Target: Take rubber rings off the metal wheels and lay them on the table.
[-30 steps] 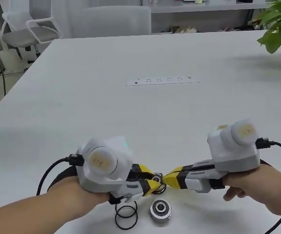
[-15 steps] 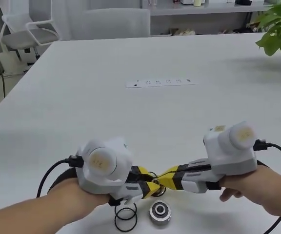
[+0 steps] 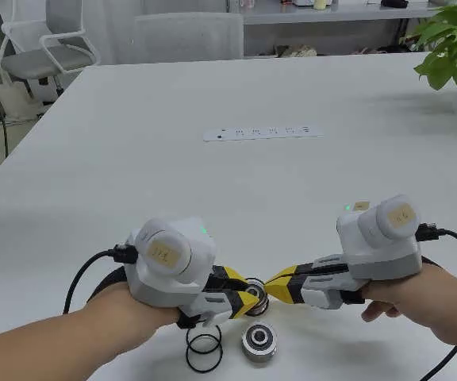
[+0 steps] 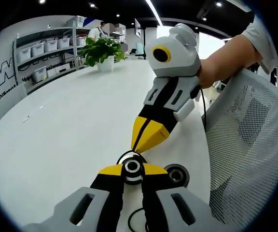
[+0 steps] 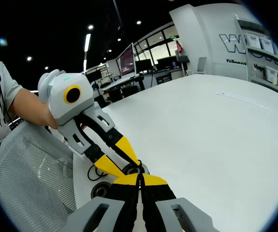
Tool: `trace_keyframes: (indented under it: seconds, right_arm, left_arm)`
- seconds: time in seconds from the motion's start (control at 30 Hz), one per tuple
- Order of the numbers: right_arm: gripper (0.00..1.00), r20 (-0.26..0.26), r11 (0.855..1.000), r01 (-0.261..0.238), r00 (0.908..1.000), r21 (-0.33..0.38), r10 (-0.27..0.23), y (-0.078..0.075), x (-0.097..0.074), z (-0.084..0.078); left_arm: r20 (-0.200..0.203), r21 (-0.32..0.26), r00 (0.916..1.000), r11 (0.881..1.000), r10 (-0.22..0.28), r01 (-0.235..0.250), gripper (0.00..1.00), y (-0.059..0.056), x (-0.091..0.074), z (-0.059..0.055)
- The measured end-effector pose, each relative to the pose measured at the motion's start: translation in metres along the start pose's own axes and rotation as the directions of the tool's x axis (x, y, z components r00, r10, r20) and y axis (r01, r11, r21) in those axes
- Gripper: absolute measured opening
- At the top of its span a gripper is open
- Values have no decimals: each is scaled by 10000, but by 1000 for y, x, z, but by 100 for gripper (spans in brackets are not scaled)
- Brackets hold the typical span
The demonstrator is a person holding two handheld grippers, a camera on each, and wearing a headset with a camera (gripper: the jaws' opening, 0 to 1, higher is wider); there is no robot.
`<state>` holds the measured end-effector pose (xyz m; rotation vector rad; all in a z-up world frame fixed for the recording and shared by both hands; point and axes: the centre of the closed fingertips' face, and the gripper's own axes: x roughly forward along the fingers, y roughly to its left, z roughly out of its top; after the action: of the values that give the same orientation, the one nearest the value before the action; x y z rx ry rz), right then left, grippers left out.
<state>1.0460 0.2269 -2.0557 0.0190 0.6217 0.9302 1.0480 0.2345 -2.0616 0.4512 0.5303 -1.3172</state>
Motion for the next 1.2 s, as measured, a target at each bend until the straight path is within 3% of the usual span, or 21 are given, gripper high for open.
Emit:
trace_keyframes:
  seconds: [0.2,0.5,0.7,1.0,1.2]
  right_arm:
    - [0,18,10000,-47,10000,35,47,2,-1,1]
    - [0,80,10000,-39,10000,77,38,2,-5,4]
    - [0,169,9999,-111,9998,98,109,5,-5,8]
    - [0,386,9993,-236,9990,289,225,9,-7,14]
    - [0,579,9984,-306,9979,470,278,12,-9,19]
  left_arm:
    - [158,-77,9998,9999,-86,88,11,-2,-9,7]
    - [399,-202,9991,9997,-120,128,23,-2,-25,10]
    - [433,29,9990,9999,-140,138,30,-6,-38,12]
    - [845,175,9964,9998,-32,17,41,-9,-60,20]
    - [981,269,9952,9996,-4,-22,47,-11,-75,19]
